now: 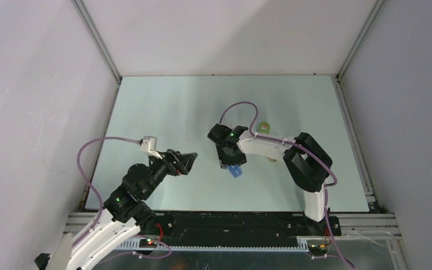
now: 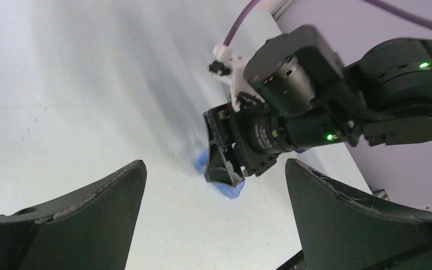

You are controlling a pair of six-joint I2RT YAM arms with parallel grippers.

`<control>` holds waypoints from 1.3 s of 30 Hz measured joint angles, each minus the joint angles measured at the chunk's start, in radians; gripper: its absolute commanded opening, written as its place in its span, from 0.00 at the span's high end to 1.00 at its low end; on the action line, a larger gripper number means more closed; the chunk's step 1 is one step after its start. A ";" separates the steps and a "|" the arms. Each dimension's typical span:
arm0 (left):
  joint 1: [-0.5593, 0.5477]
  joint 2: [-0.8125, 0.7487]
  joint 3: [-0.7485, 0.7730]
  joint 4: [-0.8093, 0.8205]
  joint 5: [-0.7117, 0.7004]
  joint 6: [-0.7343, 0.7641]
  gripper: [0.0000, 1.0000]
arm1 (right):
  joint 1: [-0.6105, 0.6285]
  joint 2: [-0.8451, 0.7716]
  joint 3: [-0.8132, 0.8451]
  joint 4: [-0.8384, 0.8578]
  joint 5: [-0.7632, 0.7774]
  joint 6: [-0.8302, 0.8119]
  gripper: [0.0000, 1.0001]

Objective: Sort the pills into containers
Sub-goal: Pick up the pill container at the center of the board.

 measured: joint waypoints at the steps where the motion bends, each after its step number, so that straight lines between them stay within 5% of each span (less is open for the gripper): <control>1: 0.000 0.000 -0.012 0.003 0.001 -0.013 0.02 | 0.000 0.000 0.000 0.000 0.000 0.003 0.46; 9: 0.000 0.011 -0.118 0.057 0.027 -0.119 0.04 | 0.003 0.010 0.003 0.000 0.001 0.018 0.51; 18: 0.001 0.153 -0.304 0.307 0.121 -0.198 0.05 | 0.003 -0.004 0.003 0.024 -0.001 0.055 0.52; 39: -0.034 0.557 -0.338 0.834 0.171 -0.366 0.20 | 0.018 -0.207 0.012 0.133 -0.067 0.245 0.55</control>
